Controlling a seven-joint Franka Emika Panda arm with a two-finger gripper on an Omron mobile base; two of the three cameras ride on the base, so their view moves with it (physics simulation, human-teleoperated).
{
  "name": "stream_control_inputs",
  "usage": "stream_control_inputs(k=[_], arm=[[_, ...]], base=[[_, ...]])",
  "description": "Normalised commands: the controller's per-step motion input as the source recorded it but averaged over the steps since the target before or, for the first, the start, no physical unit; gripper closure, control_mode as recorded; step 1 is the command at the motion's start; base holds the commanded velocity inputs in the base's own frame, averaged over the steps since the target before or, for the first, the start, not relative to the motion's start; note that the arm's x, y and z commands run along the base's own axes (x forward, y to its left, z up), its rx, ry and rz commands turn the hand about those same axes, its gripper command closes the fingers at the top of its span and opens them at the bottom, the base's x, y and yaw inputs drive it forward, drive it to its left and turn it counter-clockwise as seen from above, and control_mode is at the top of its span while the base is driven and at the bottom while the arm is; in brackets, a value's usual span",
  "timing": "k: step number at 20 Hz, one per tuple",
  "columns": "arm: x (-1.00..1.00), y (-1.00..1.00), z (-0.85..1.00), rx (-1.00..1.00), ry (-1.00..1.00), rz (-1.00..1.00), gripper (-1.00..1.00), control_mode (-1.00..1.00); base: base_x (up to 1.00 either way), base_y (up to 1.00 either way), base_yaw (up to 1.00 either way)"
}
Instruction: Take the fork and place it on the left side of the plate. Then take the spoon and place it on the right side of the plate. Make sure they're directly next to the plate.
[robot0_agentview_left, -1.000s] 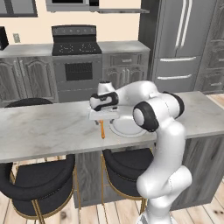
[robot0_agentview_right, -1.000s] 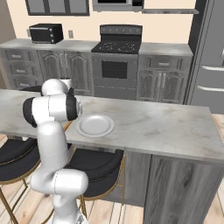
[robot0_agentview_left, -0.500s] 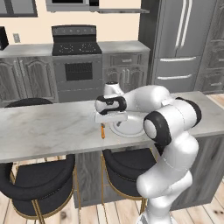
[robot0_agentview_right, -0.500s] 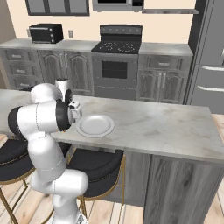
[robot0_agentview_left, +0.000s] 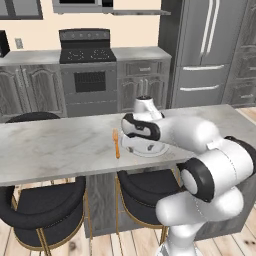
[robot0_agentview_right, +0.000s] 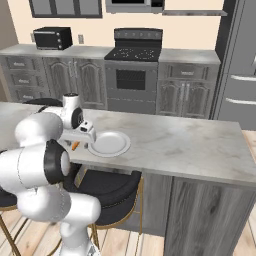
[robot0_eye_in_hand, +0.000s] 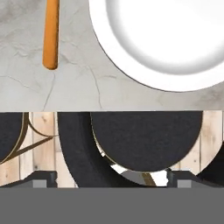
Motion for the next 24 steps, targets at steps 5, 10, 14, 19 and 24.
stream_control_inputs(k=[5, 10, 14, 19, 24], arm=[[-0.82, -0.34, 0.3, 0.0, 0.0, 0.0, -1.0, -1.0], [-0.82, -0.27, 0.3, 0.01, 0.01, 0.0, -1.0, -1.0], [-0.81, -0.23, 0.3, 0.04, 0.04, -0.03, -1.0, -1.0], [-0.84, -0.21, 0.25, 0.04, 0.01, -0.05, -1.0, -1.0], [-0.67, -0.09, 0.22, 0.0, 0.08, -0.09, -1.0, -1.0]], base=[[0.0, 0.0, 0.0], [0.0, 0.0, 0.0], [0.0, 0.0, 0.0], [0.0, 0.0, 0.0], [0.0, 0.0, 0.0]])
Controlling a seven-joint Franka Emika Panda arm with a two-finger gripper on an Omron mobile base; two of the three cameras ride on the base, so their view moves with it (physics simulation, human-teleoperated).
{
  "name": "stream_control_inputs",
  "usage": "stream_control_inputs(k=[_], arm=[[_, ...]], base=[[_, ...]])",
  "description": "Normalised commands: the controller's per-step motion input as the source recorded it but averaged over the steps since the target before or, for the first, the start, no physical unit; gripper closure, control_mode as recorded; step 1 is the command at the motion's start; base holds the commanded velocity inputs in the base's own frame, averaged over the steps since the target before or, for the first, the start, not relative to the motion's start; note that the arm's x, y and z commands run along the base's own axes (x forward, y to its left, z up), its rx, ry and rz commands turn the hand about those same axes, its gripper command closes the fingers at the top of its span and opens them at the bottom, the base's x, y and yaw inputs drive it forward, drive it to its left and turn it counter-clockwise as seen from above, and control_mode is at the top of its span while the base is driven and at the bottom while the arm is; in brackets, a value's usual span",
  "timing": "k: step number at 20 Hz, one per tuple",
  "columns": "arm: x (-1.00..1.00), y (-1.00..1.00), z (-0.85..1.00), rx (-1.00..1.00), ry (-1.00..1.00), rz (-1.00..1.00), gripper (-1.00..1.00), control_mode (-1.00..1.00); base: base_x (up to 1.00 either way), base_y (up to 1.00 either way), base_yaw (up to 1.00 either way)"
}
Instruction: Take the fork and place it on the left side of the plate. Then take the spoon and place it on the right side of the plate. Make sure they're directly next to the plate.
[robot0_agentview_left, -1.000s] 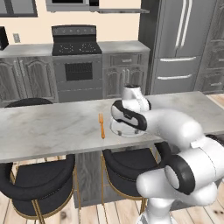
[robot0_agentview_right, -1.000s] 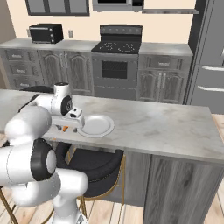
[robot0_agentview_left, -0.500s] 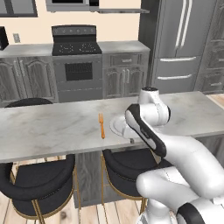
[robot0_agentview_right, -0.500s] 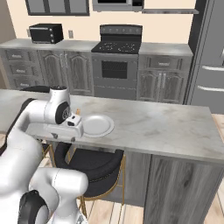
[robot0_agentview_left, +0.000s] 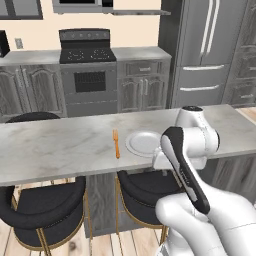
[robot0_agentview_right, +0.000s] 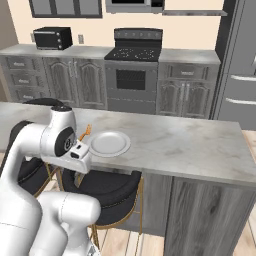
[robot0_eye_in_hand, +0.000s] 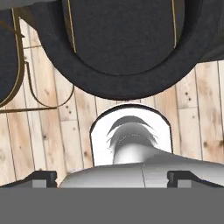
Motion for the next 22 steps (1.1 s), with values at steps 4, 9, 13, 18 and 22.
stream_control_inputs(k=[4, 9, 13, 18, 22], arm=[[-0.46, -0.04, 0.14, -0.03, 0.19, -0.07, -1.0, -1.0], [-0.03, 0.0, 0.0, 0.0, 0.01, 0.0, -1.0, -1.0], [0.0, 0.0, 0.0, 0.0, 0.0, 0.0, -1.0, -1.0], [0.0, 0.0, 0.0, 0.0, 0.0, 0.0, -1.0, -1.0], [0.0, 0.0, 0.0, 0.0, 0.0, 0.0, -1.0, 1.0]], base=[[0.0, 0.0, 0.0], [0.0, 0.0, 0.0], [0.0, 0.0, 0.0], [0.0, 0.0, 0.0], [0.0, 0.0, 0.0]])
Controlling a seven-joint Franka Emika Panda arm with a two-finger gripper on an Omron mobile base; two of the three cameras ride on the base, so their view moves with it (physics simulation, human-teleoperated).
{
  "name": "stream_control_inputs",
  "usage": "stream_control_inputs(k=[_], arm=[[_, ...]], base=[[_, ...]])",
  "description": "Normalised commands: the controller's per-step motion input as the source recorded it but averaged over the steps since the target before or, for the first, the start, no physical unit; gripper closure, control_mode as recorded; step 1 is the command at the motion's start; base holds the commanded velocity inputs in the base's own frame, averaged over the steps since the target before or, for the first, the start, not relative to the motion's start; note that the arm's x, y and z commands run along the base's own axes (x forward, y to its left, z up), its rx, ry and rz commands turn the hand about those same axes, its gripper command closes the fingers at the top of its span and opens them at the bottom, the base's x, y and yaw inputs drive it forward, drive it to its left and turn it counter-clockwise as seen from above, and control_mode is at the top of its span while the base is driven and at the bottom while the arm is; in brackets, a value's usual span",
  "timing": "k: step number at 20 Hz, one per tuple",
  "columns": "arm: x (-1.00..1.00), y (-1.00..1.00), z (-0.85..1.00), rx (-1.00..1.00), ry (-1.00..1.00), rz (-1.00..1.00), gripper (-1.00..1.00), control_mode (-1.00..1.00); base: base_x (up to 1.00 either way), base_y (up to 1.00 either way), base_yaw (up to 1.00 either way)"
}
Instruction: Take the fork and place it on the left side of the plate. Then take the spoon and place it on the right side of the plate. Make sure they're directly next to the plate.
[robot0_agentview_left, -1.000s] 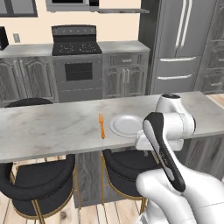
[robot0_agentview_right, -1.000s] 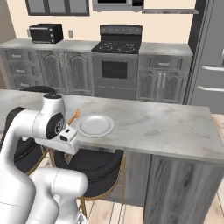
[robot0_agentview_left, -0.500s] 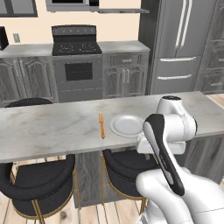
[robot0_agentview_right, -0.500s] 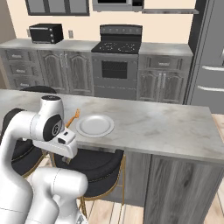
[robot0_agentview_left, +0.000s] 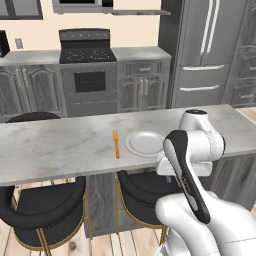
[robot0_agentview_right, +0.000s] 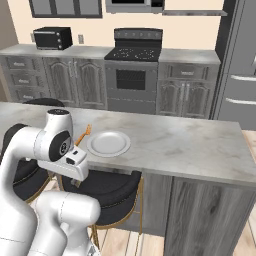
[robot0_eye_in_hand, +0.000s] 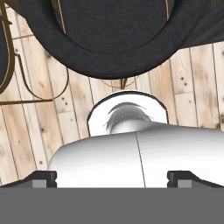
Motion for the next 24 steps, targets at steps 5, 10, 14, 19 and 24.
stream_control_inputs(k=[5, 10, 14, 19, 24], arm=[[0.0, 0.0, 0.0, 0.0, 0.0, 0.0, -1.0, 1.0], [0.0, 0.0, 0.0, 0.0, 0.0, 0.0, -1.0, 1.0], [0.0, 0.0, 0.0, 0.0, 0.0, 0.0, -1.0, 1.0], [0.0, 0.0, 0.0, 0.0, 0.0, 0.0, -1.0, 1.0], [0.0, 0.0, 0.0, 0.0, 0.0, 0.0, -1.0, 1.0]], base=[[0.0, 0.0, 0.0], [-0.38, -0.01, 0.0], [-0.7, -0.04, -0.2], [-0.32, 0.04, -0.81], [0.0, 0.02, -1.0]])
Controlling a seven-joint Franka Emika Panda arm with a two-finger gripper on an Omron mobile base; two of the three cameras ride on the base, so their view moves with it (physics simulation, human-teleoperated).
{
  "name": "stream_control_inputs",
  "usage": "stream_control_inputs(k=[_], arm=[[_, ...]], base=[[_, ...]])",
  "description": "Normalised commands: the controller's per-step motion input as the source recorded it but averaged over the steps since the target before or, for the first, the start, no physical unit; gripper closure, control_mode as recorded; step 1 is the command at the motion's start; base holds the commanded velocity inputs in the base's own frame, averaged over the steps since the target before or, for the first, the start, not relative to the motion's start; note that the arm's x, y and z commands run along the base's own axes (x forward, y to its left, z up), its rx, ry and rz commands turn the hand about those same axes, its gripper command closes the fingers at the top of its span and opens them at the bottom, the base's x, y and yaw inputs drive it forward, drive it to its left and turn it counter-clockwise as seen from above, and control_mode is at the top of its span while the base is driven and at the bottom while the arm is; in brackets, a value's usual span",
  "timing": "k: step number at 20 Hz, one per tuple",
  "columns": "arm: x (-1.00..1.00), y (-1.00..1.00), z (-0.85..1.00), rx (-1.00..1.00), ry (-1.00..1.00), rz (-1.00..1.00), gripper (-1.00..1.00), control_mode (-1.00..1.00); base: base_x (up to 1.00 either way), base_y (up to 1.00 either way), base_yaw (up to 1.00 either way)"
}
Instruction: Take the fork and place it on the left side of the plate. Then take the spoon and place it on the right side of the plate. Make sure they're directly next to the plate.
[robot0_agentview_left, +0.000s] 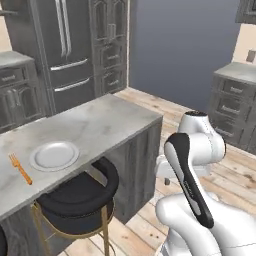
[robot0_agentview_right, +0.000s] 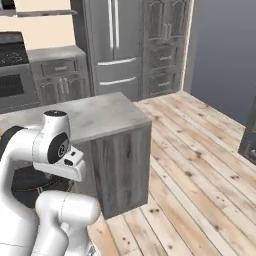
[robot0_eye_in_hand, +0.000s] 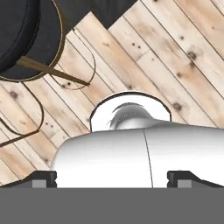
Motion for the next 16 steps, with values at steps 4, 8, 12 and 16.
stream_control_inputs(k=[4, 8, 12, 16], arm=[[0.0, 0.0, 0.0, 0.0, 0.0, 0.0, -1.0, 1.0], [0.0, 0.0, 0.0, 0.0, 0.0, 0.0, -1.0, 1.0], [0.0, 0.0, 0.0, 0.0, 0.0, 0.0, -1.0, 1.0], [0.0, 0.0, 0.0, 0.0, 0.0, 0.0, -1.0, 1.0]], base=[[0.0, 0.0, -1.0], [0.0, 0.0, -1.0], [0.0, 0.01, -1.0], [0.0, 0.01, -1.0]])
